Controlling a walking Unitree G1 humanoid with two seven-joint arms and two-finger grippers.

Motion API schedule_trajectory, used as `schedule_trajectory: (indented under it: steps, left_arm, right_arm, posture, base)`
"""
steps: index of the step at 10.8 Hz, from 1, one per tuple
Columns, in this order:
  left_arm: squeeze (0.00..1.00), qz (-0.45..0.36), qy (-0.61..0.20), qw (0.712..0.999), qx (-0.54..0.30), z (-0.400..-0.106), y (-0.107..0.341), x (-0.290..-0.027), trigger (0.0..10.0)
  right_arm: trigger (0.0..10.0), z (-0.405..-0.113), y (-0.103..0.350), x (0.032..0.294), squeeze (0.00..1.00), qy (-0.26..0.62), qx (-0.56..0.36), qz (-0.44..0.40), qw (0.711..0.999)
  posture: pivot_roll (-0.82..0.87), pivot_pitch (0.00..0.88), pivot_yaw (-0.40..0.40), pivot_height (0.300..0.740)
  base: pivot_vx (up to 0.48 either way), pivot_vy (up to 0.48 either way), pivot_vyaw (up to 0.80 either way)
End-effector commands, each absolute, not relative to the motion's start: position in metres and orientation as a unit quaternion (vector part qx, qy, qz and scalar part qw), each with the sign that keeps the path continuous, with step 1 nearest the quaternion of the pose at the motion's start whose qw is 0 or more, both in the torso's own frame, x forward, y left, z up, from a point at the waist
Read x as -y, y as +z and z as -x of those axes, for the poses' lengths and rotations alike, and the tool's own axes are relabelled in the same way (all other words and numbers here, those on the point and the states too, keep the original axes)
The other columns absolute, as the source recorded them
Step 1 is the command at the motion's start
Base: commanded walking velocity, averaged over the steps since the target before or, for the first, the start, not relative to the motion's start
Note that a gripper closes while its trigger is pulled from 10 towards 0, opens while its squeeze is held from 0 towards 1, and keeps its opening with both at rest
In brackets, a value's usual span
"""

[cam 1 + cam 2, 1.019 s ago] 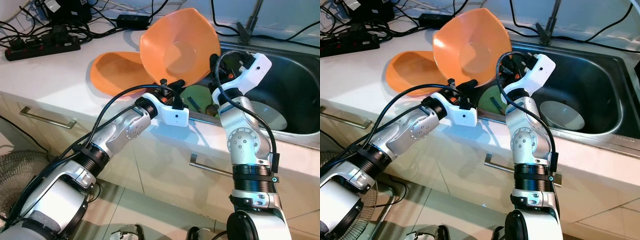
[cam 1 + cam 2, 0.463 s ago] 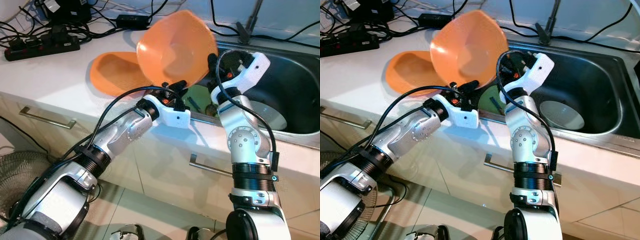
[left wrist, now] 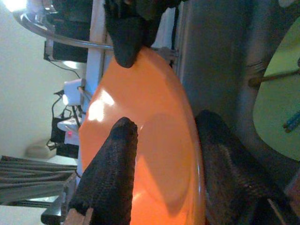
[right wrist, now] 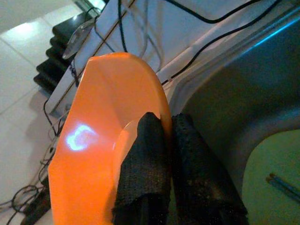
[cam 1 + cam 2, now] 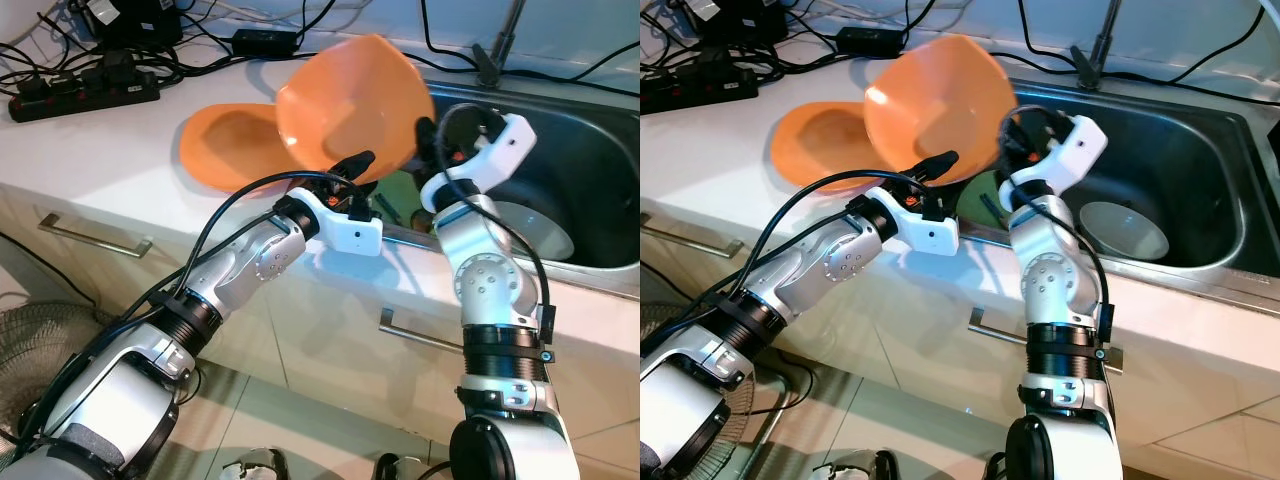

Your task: Kitchen organization

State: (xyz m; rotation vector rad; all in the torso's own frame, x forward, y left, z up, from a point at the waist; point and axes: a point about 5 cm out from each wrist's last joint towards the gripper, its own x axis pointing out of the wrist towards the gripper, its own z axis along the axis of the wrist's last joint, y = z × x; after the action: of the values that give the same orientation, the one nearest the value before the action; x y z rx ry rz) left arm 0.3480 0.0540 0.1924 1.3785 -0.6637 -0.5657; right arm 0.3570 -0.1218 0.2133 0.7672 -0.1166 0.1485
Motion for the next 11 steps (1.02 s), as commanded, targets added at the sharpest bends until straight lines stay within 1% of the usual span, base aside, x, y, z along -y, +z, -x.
schedule_trajectory:
  steps: [1, 2, 4, 5, 6, 7, 8, 9, 10, 11]
  left_arm:
    - [0.00, -0.606, -0.242, 0.686, 0.321, -0.345, 0.203, -0.051, 10.0]
    - [0.00, -0.604, -0.245, 0.687, 0.320, -0.343, 0.200, -0.050, 10.0]
    - [0.00, -0.593, -0.253, 0.697, 0.313, -0.339, 0.194, -0.048, 10.0]
    - [0.00, -0.590, -0.255, 0.700, 0.311, -0.338, 0.193, -0.048, 10.0]
    - [0.00, -0.578, -0.261, 0.711, 0.303, -0.336, 0.189, -0.049, 10.0]
    - [0.00, -0.555, -0.265, 0.733, 0.291, -0.335, 0.187, -0.050, 10.0]
    - [0.00, -0.429, -0.271, 0.830, 0.232, -0.336, 0.182, -0.054, 10.0]
    - [0.00, -0.338, -0.266, 0.882, 0.194, -0.337, 0.183, -0.056, 10.0]
    - [0.00, -0.218, -0.278, 0.925, 0.138, -0.337, 0.177, -0.054, 10.0]
    - [0.00, -0.153, -0.272, 0.944, 0.106, -0.336, 0.179, -0.053, 10.0]
  right_arm:
    - [10.0, -0.360, 0.221, 0.133, 0.00, 0.048, 0.076, -0.384, 0.919]
    - [10.0, -0.361, 0.221, 0.138, 0.00, 0.039, 0.082, -0.389, 0.917]
    - [10.0, -0.367, 0.227, 0.165, 0.00, -0.013, 0.112, -0.414, 0.903]
    - [10.0, -0.368, 0.228, 0.173, 0.00, -0.027, 0.120, -0.414, 0.902]
    - [10.0, -0.370, 0.230, 0.188, 0.00, -0.057, 0.133, -0.411, 0.900]
    - [10.0, -0.371, 0.229, 0.196, 0.00, -0.075, 0.137, -0.407, 0.900]
    - [10.0, -0.373, 0.227, 0.210, 0.00, -0.108, 0.146, -0.374, 0.909]
    - [10.0, -0.376, 0.226, 0.216, 0.00, -0.124, 0.145, -0.336, 0.922]
    - [10.0, -0.380, 0.226, 0.222, 0.00, -0.133, 0.144, -0.277, 0.941]
    - [10.0, -0.385, 0.226, 0.223, 0.00, -0.129, 0.140, -0.214, 0.958]
  posture:
    - [0.07, 0.049, 0.039, 0.740]
    - [0.07, 0.039, 0.041, 0.740]
    - [0.08, 0.032, 0.040, 0.740]
    - [0.08, 0.036, 0.040, 0.740]
    - [0.08, 0.042, 0.040, 0.740]
    - [0.08, 0.042, 0.039, 0.740]
    - [0.08, 0.045, 0.037, 0.740]
    - [0.08, 0.046, 0.038, 0.740]
    - [0.09, 0.049, 0.036, 0.740]
    - [0.09, 0.051, 0.035, 0.740]
  base:
    - [0.000, 0.000, 0.00]
    - [0.000, 0.000, 0.00]
    - [0.000, 0.000, 0.00]
    - [0.000, 0.000, 0.00]
    - [0.000, 0.000, 0.00]
    - [0.000, 0.000, 0.00]
    - [0.000, 0.000, 0.00]
    - [0.000, 0.000, 0.00]
    - [0.000, 0.000, 0.00]
    - [0.000, 0.000, 0.00]
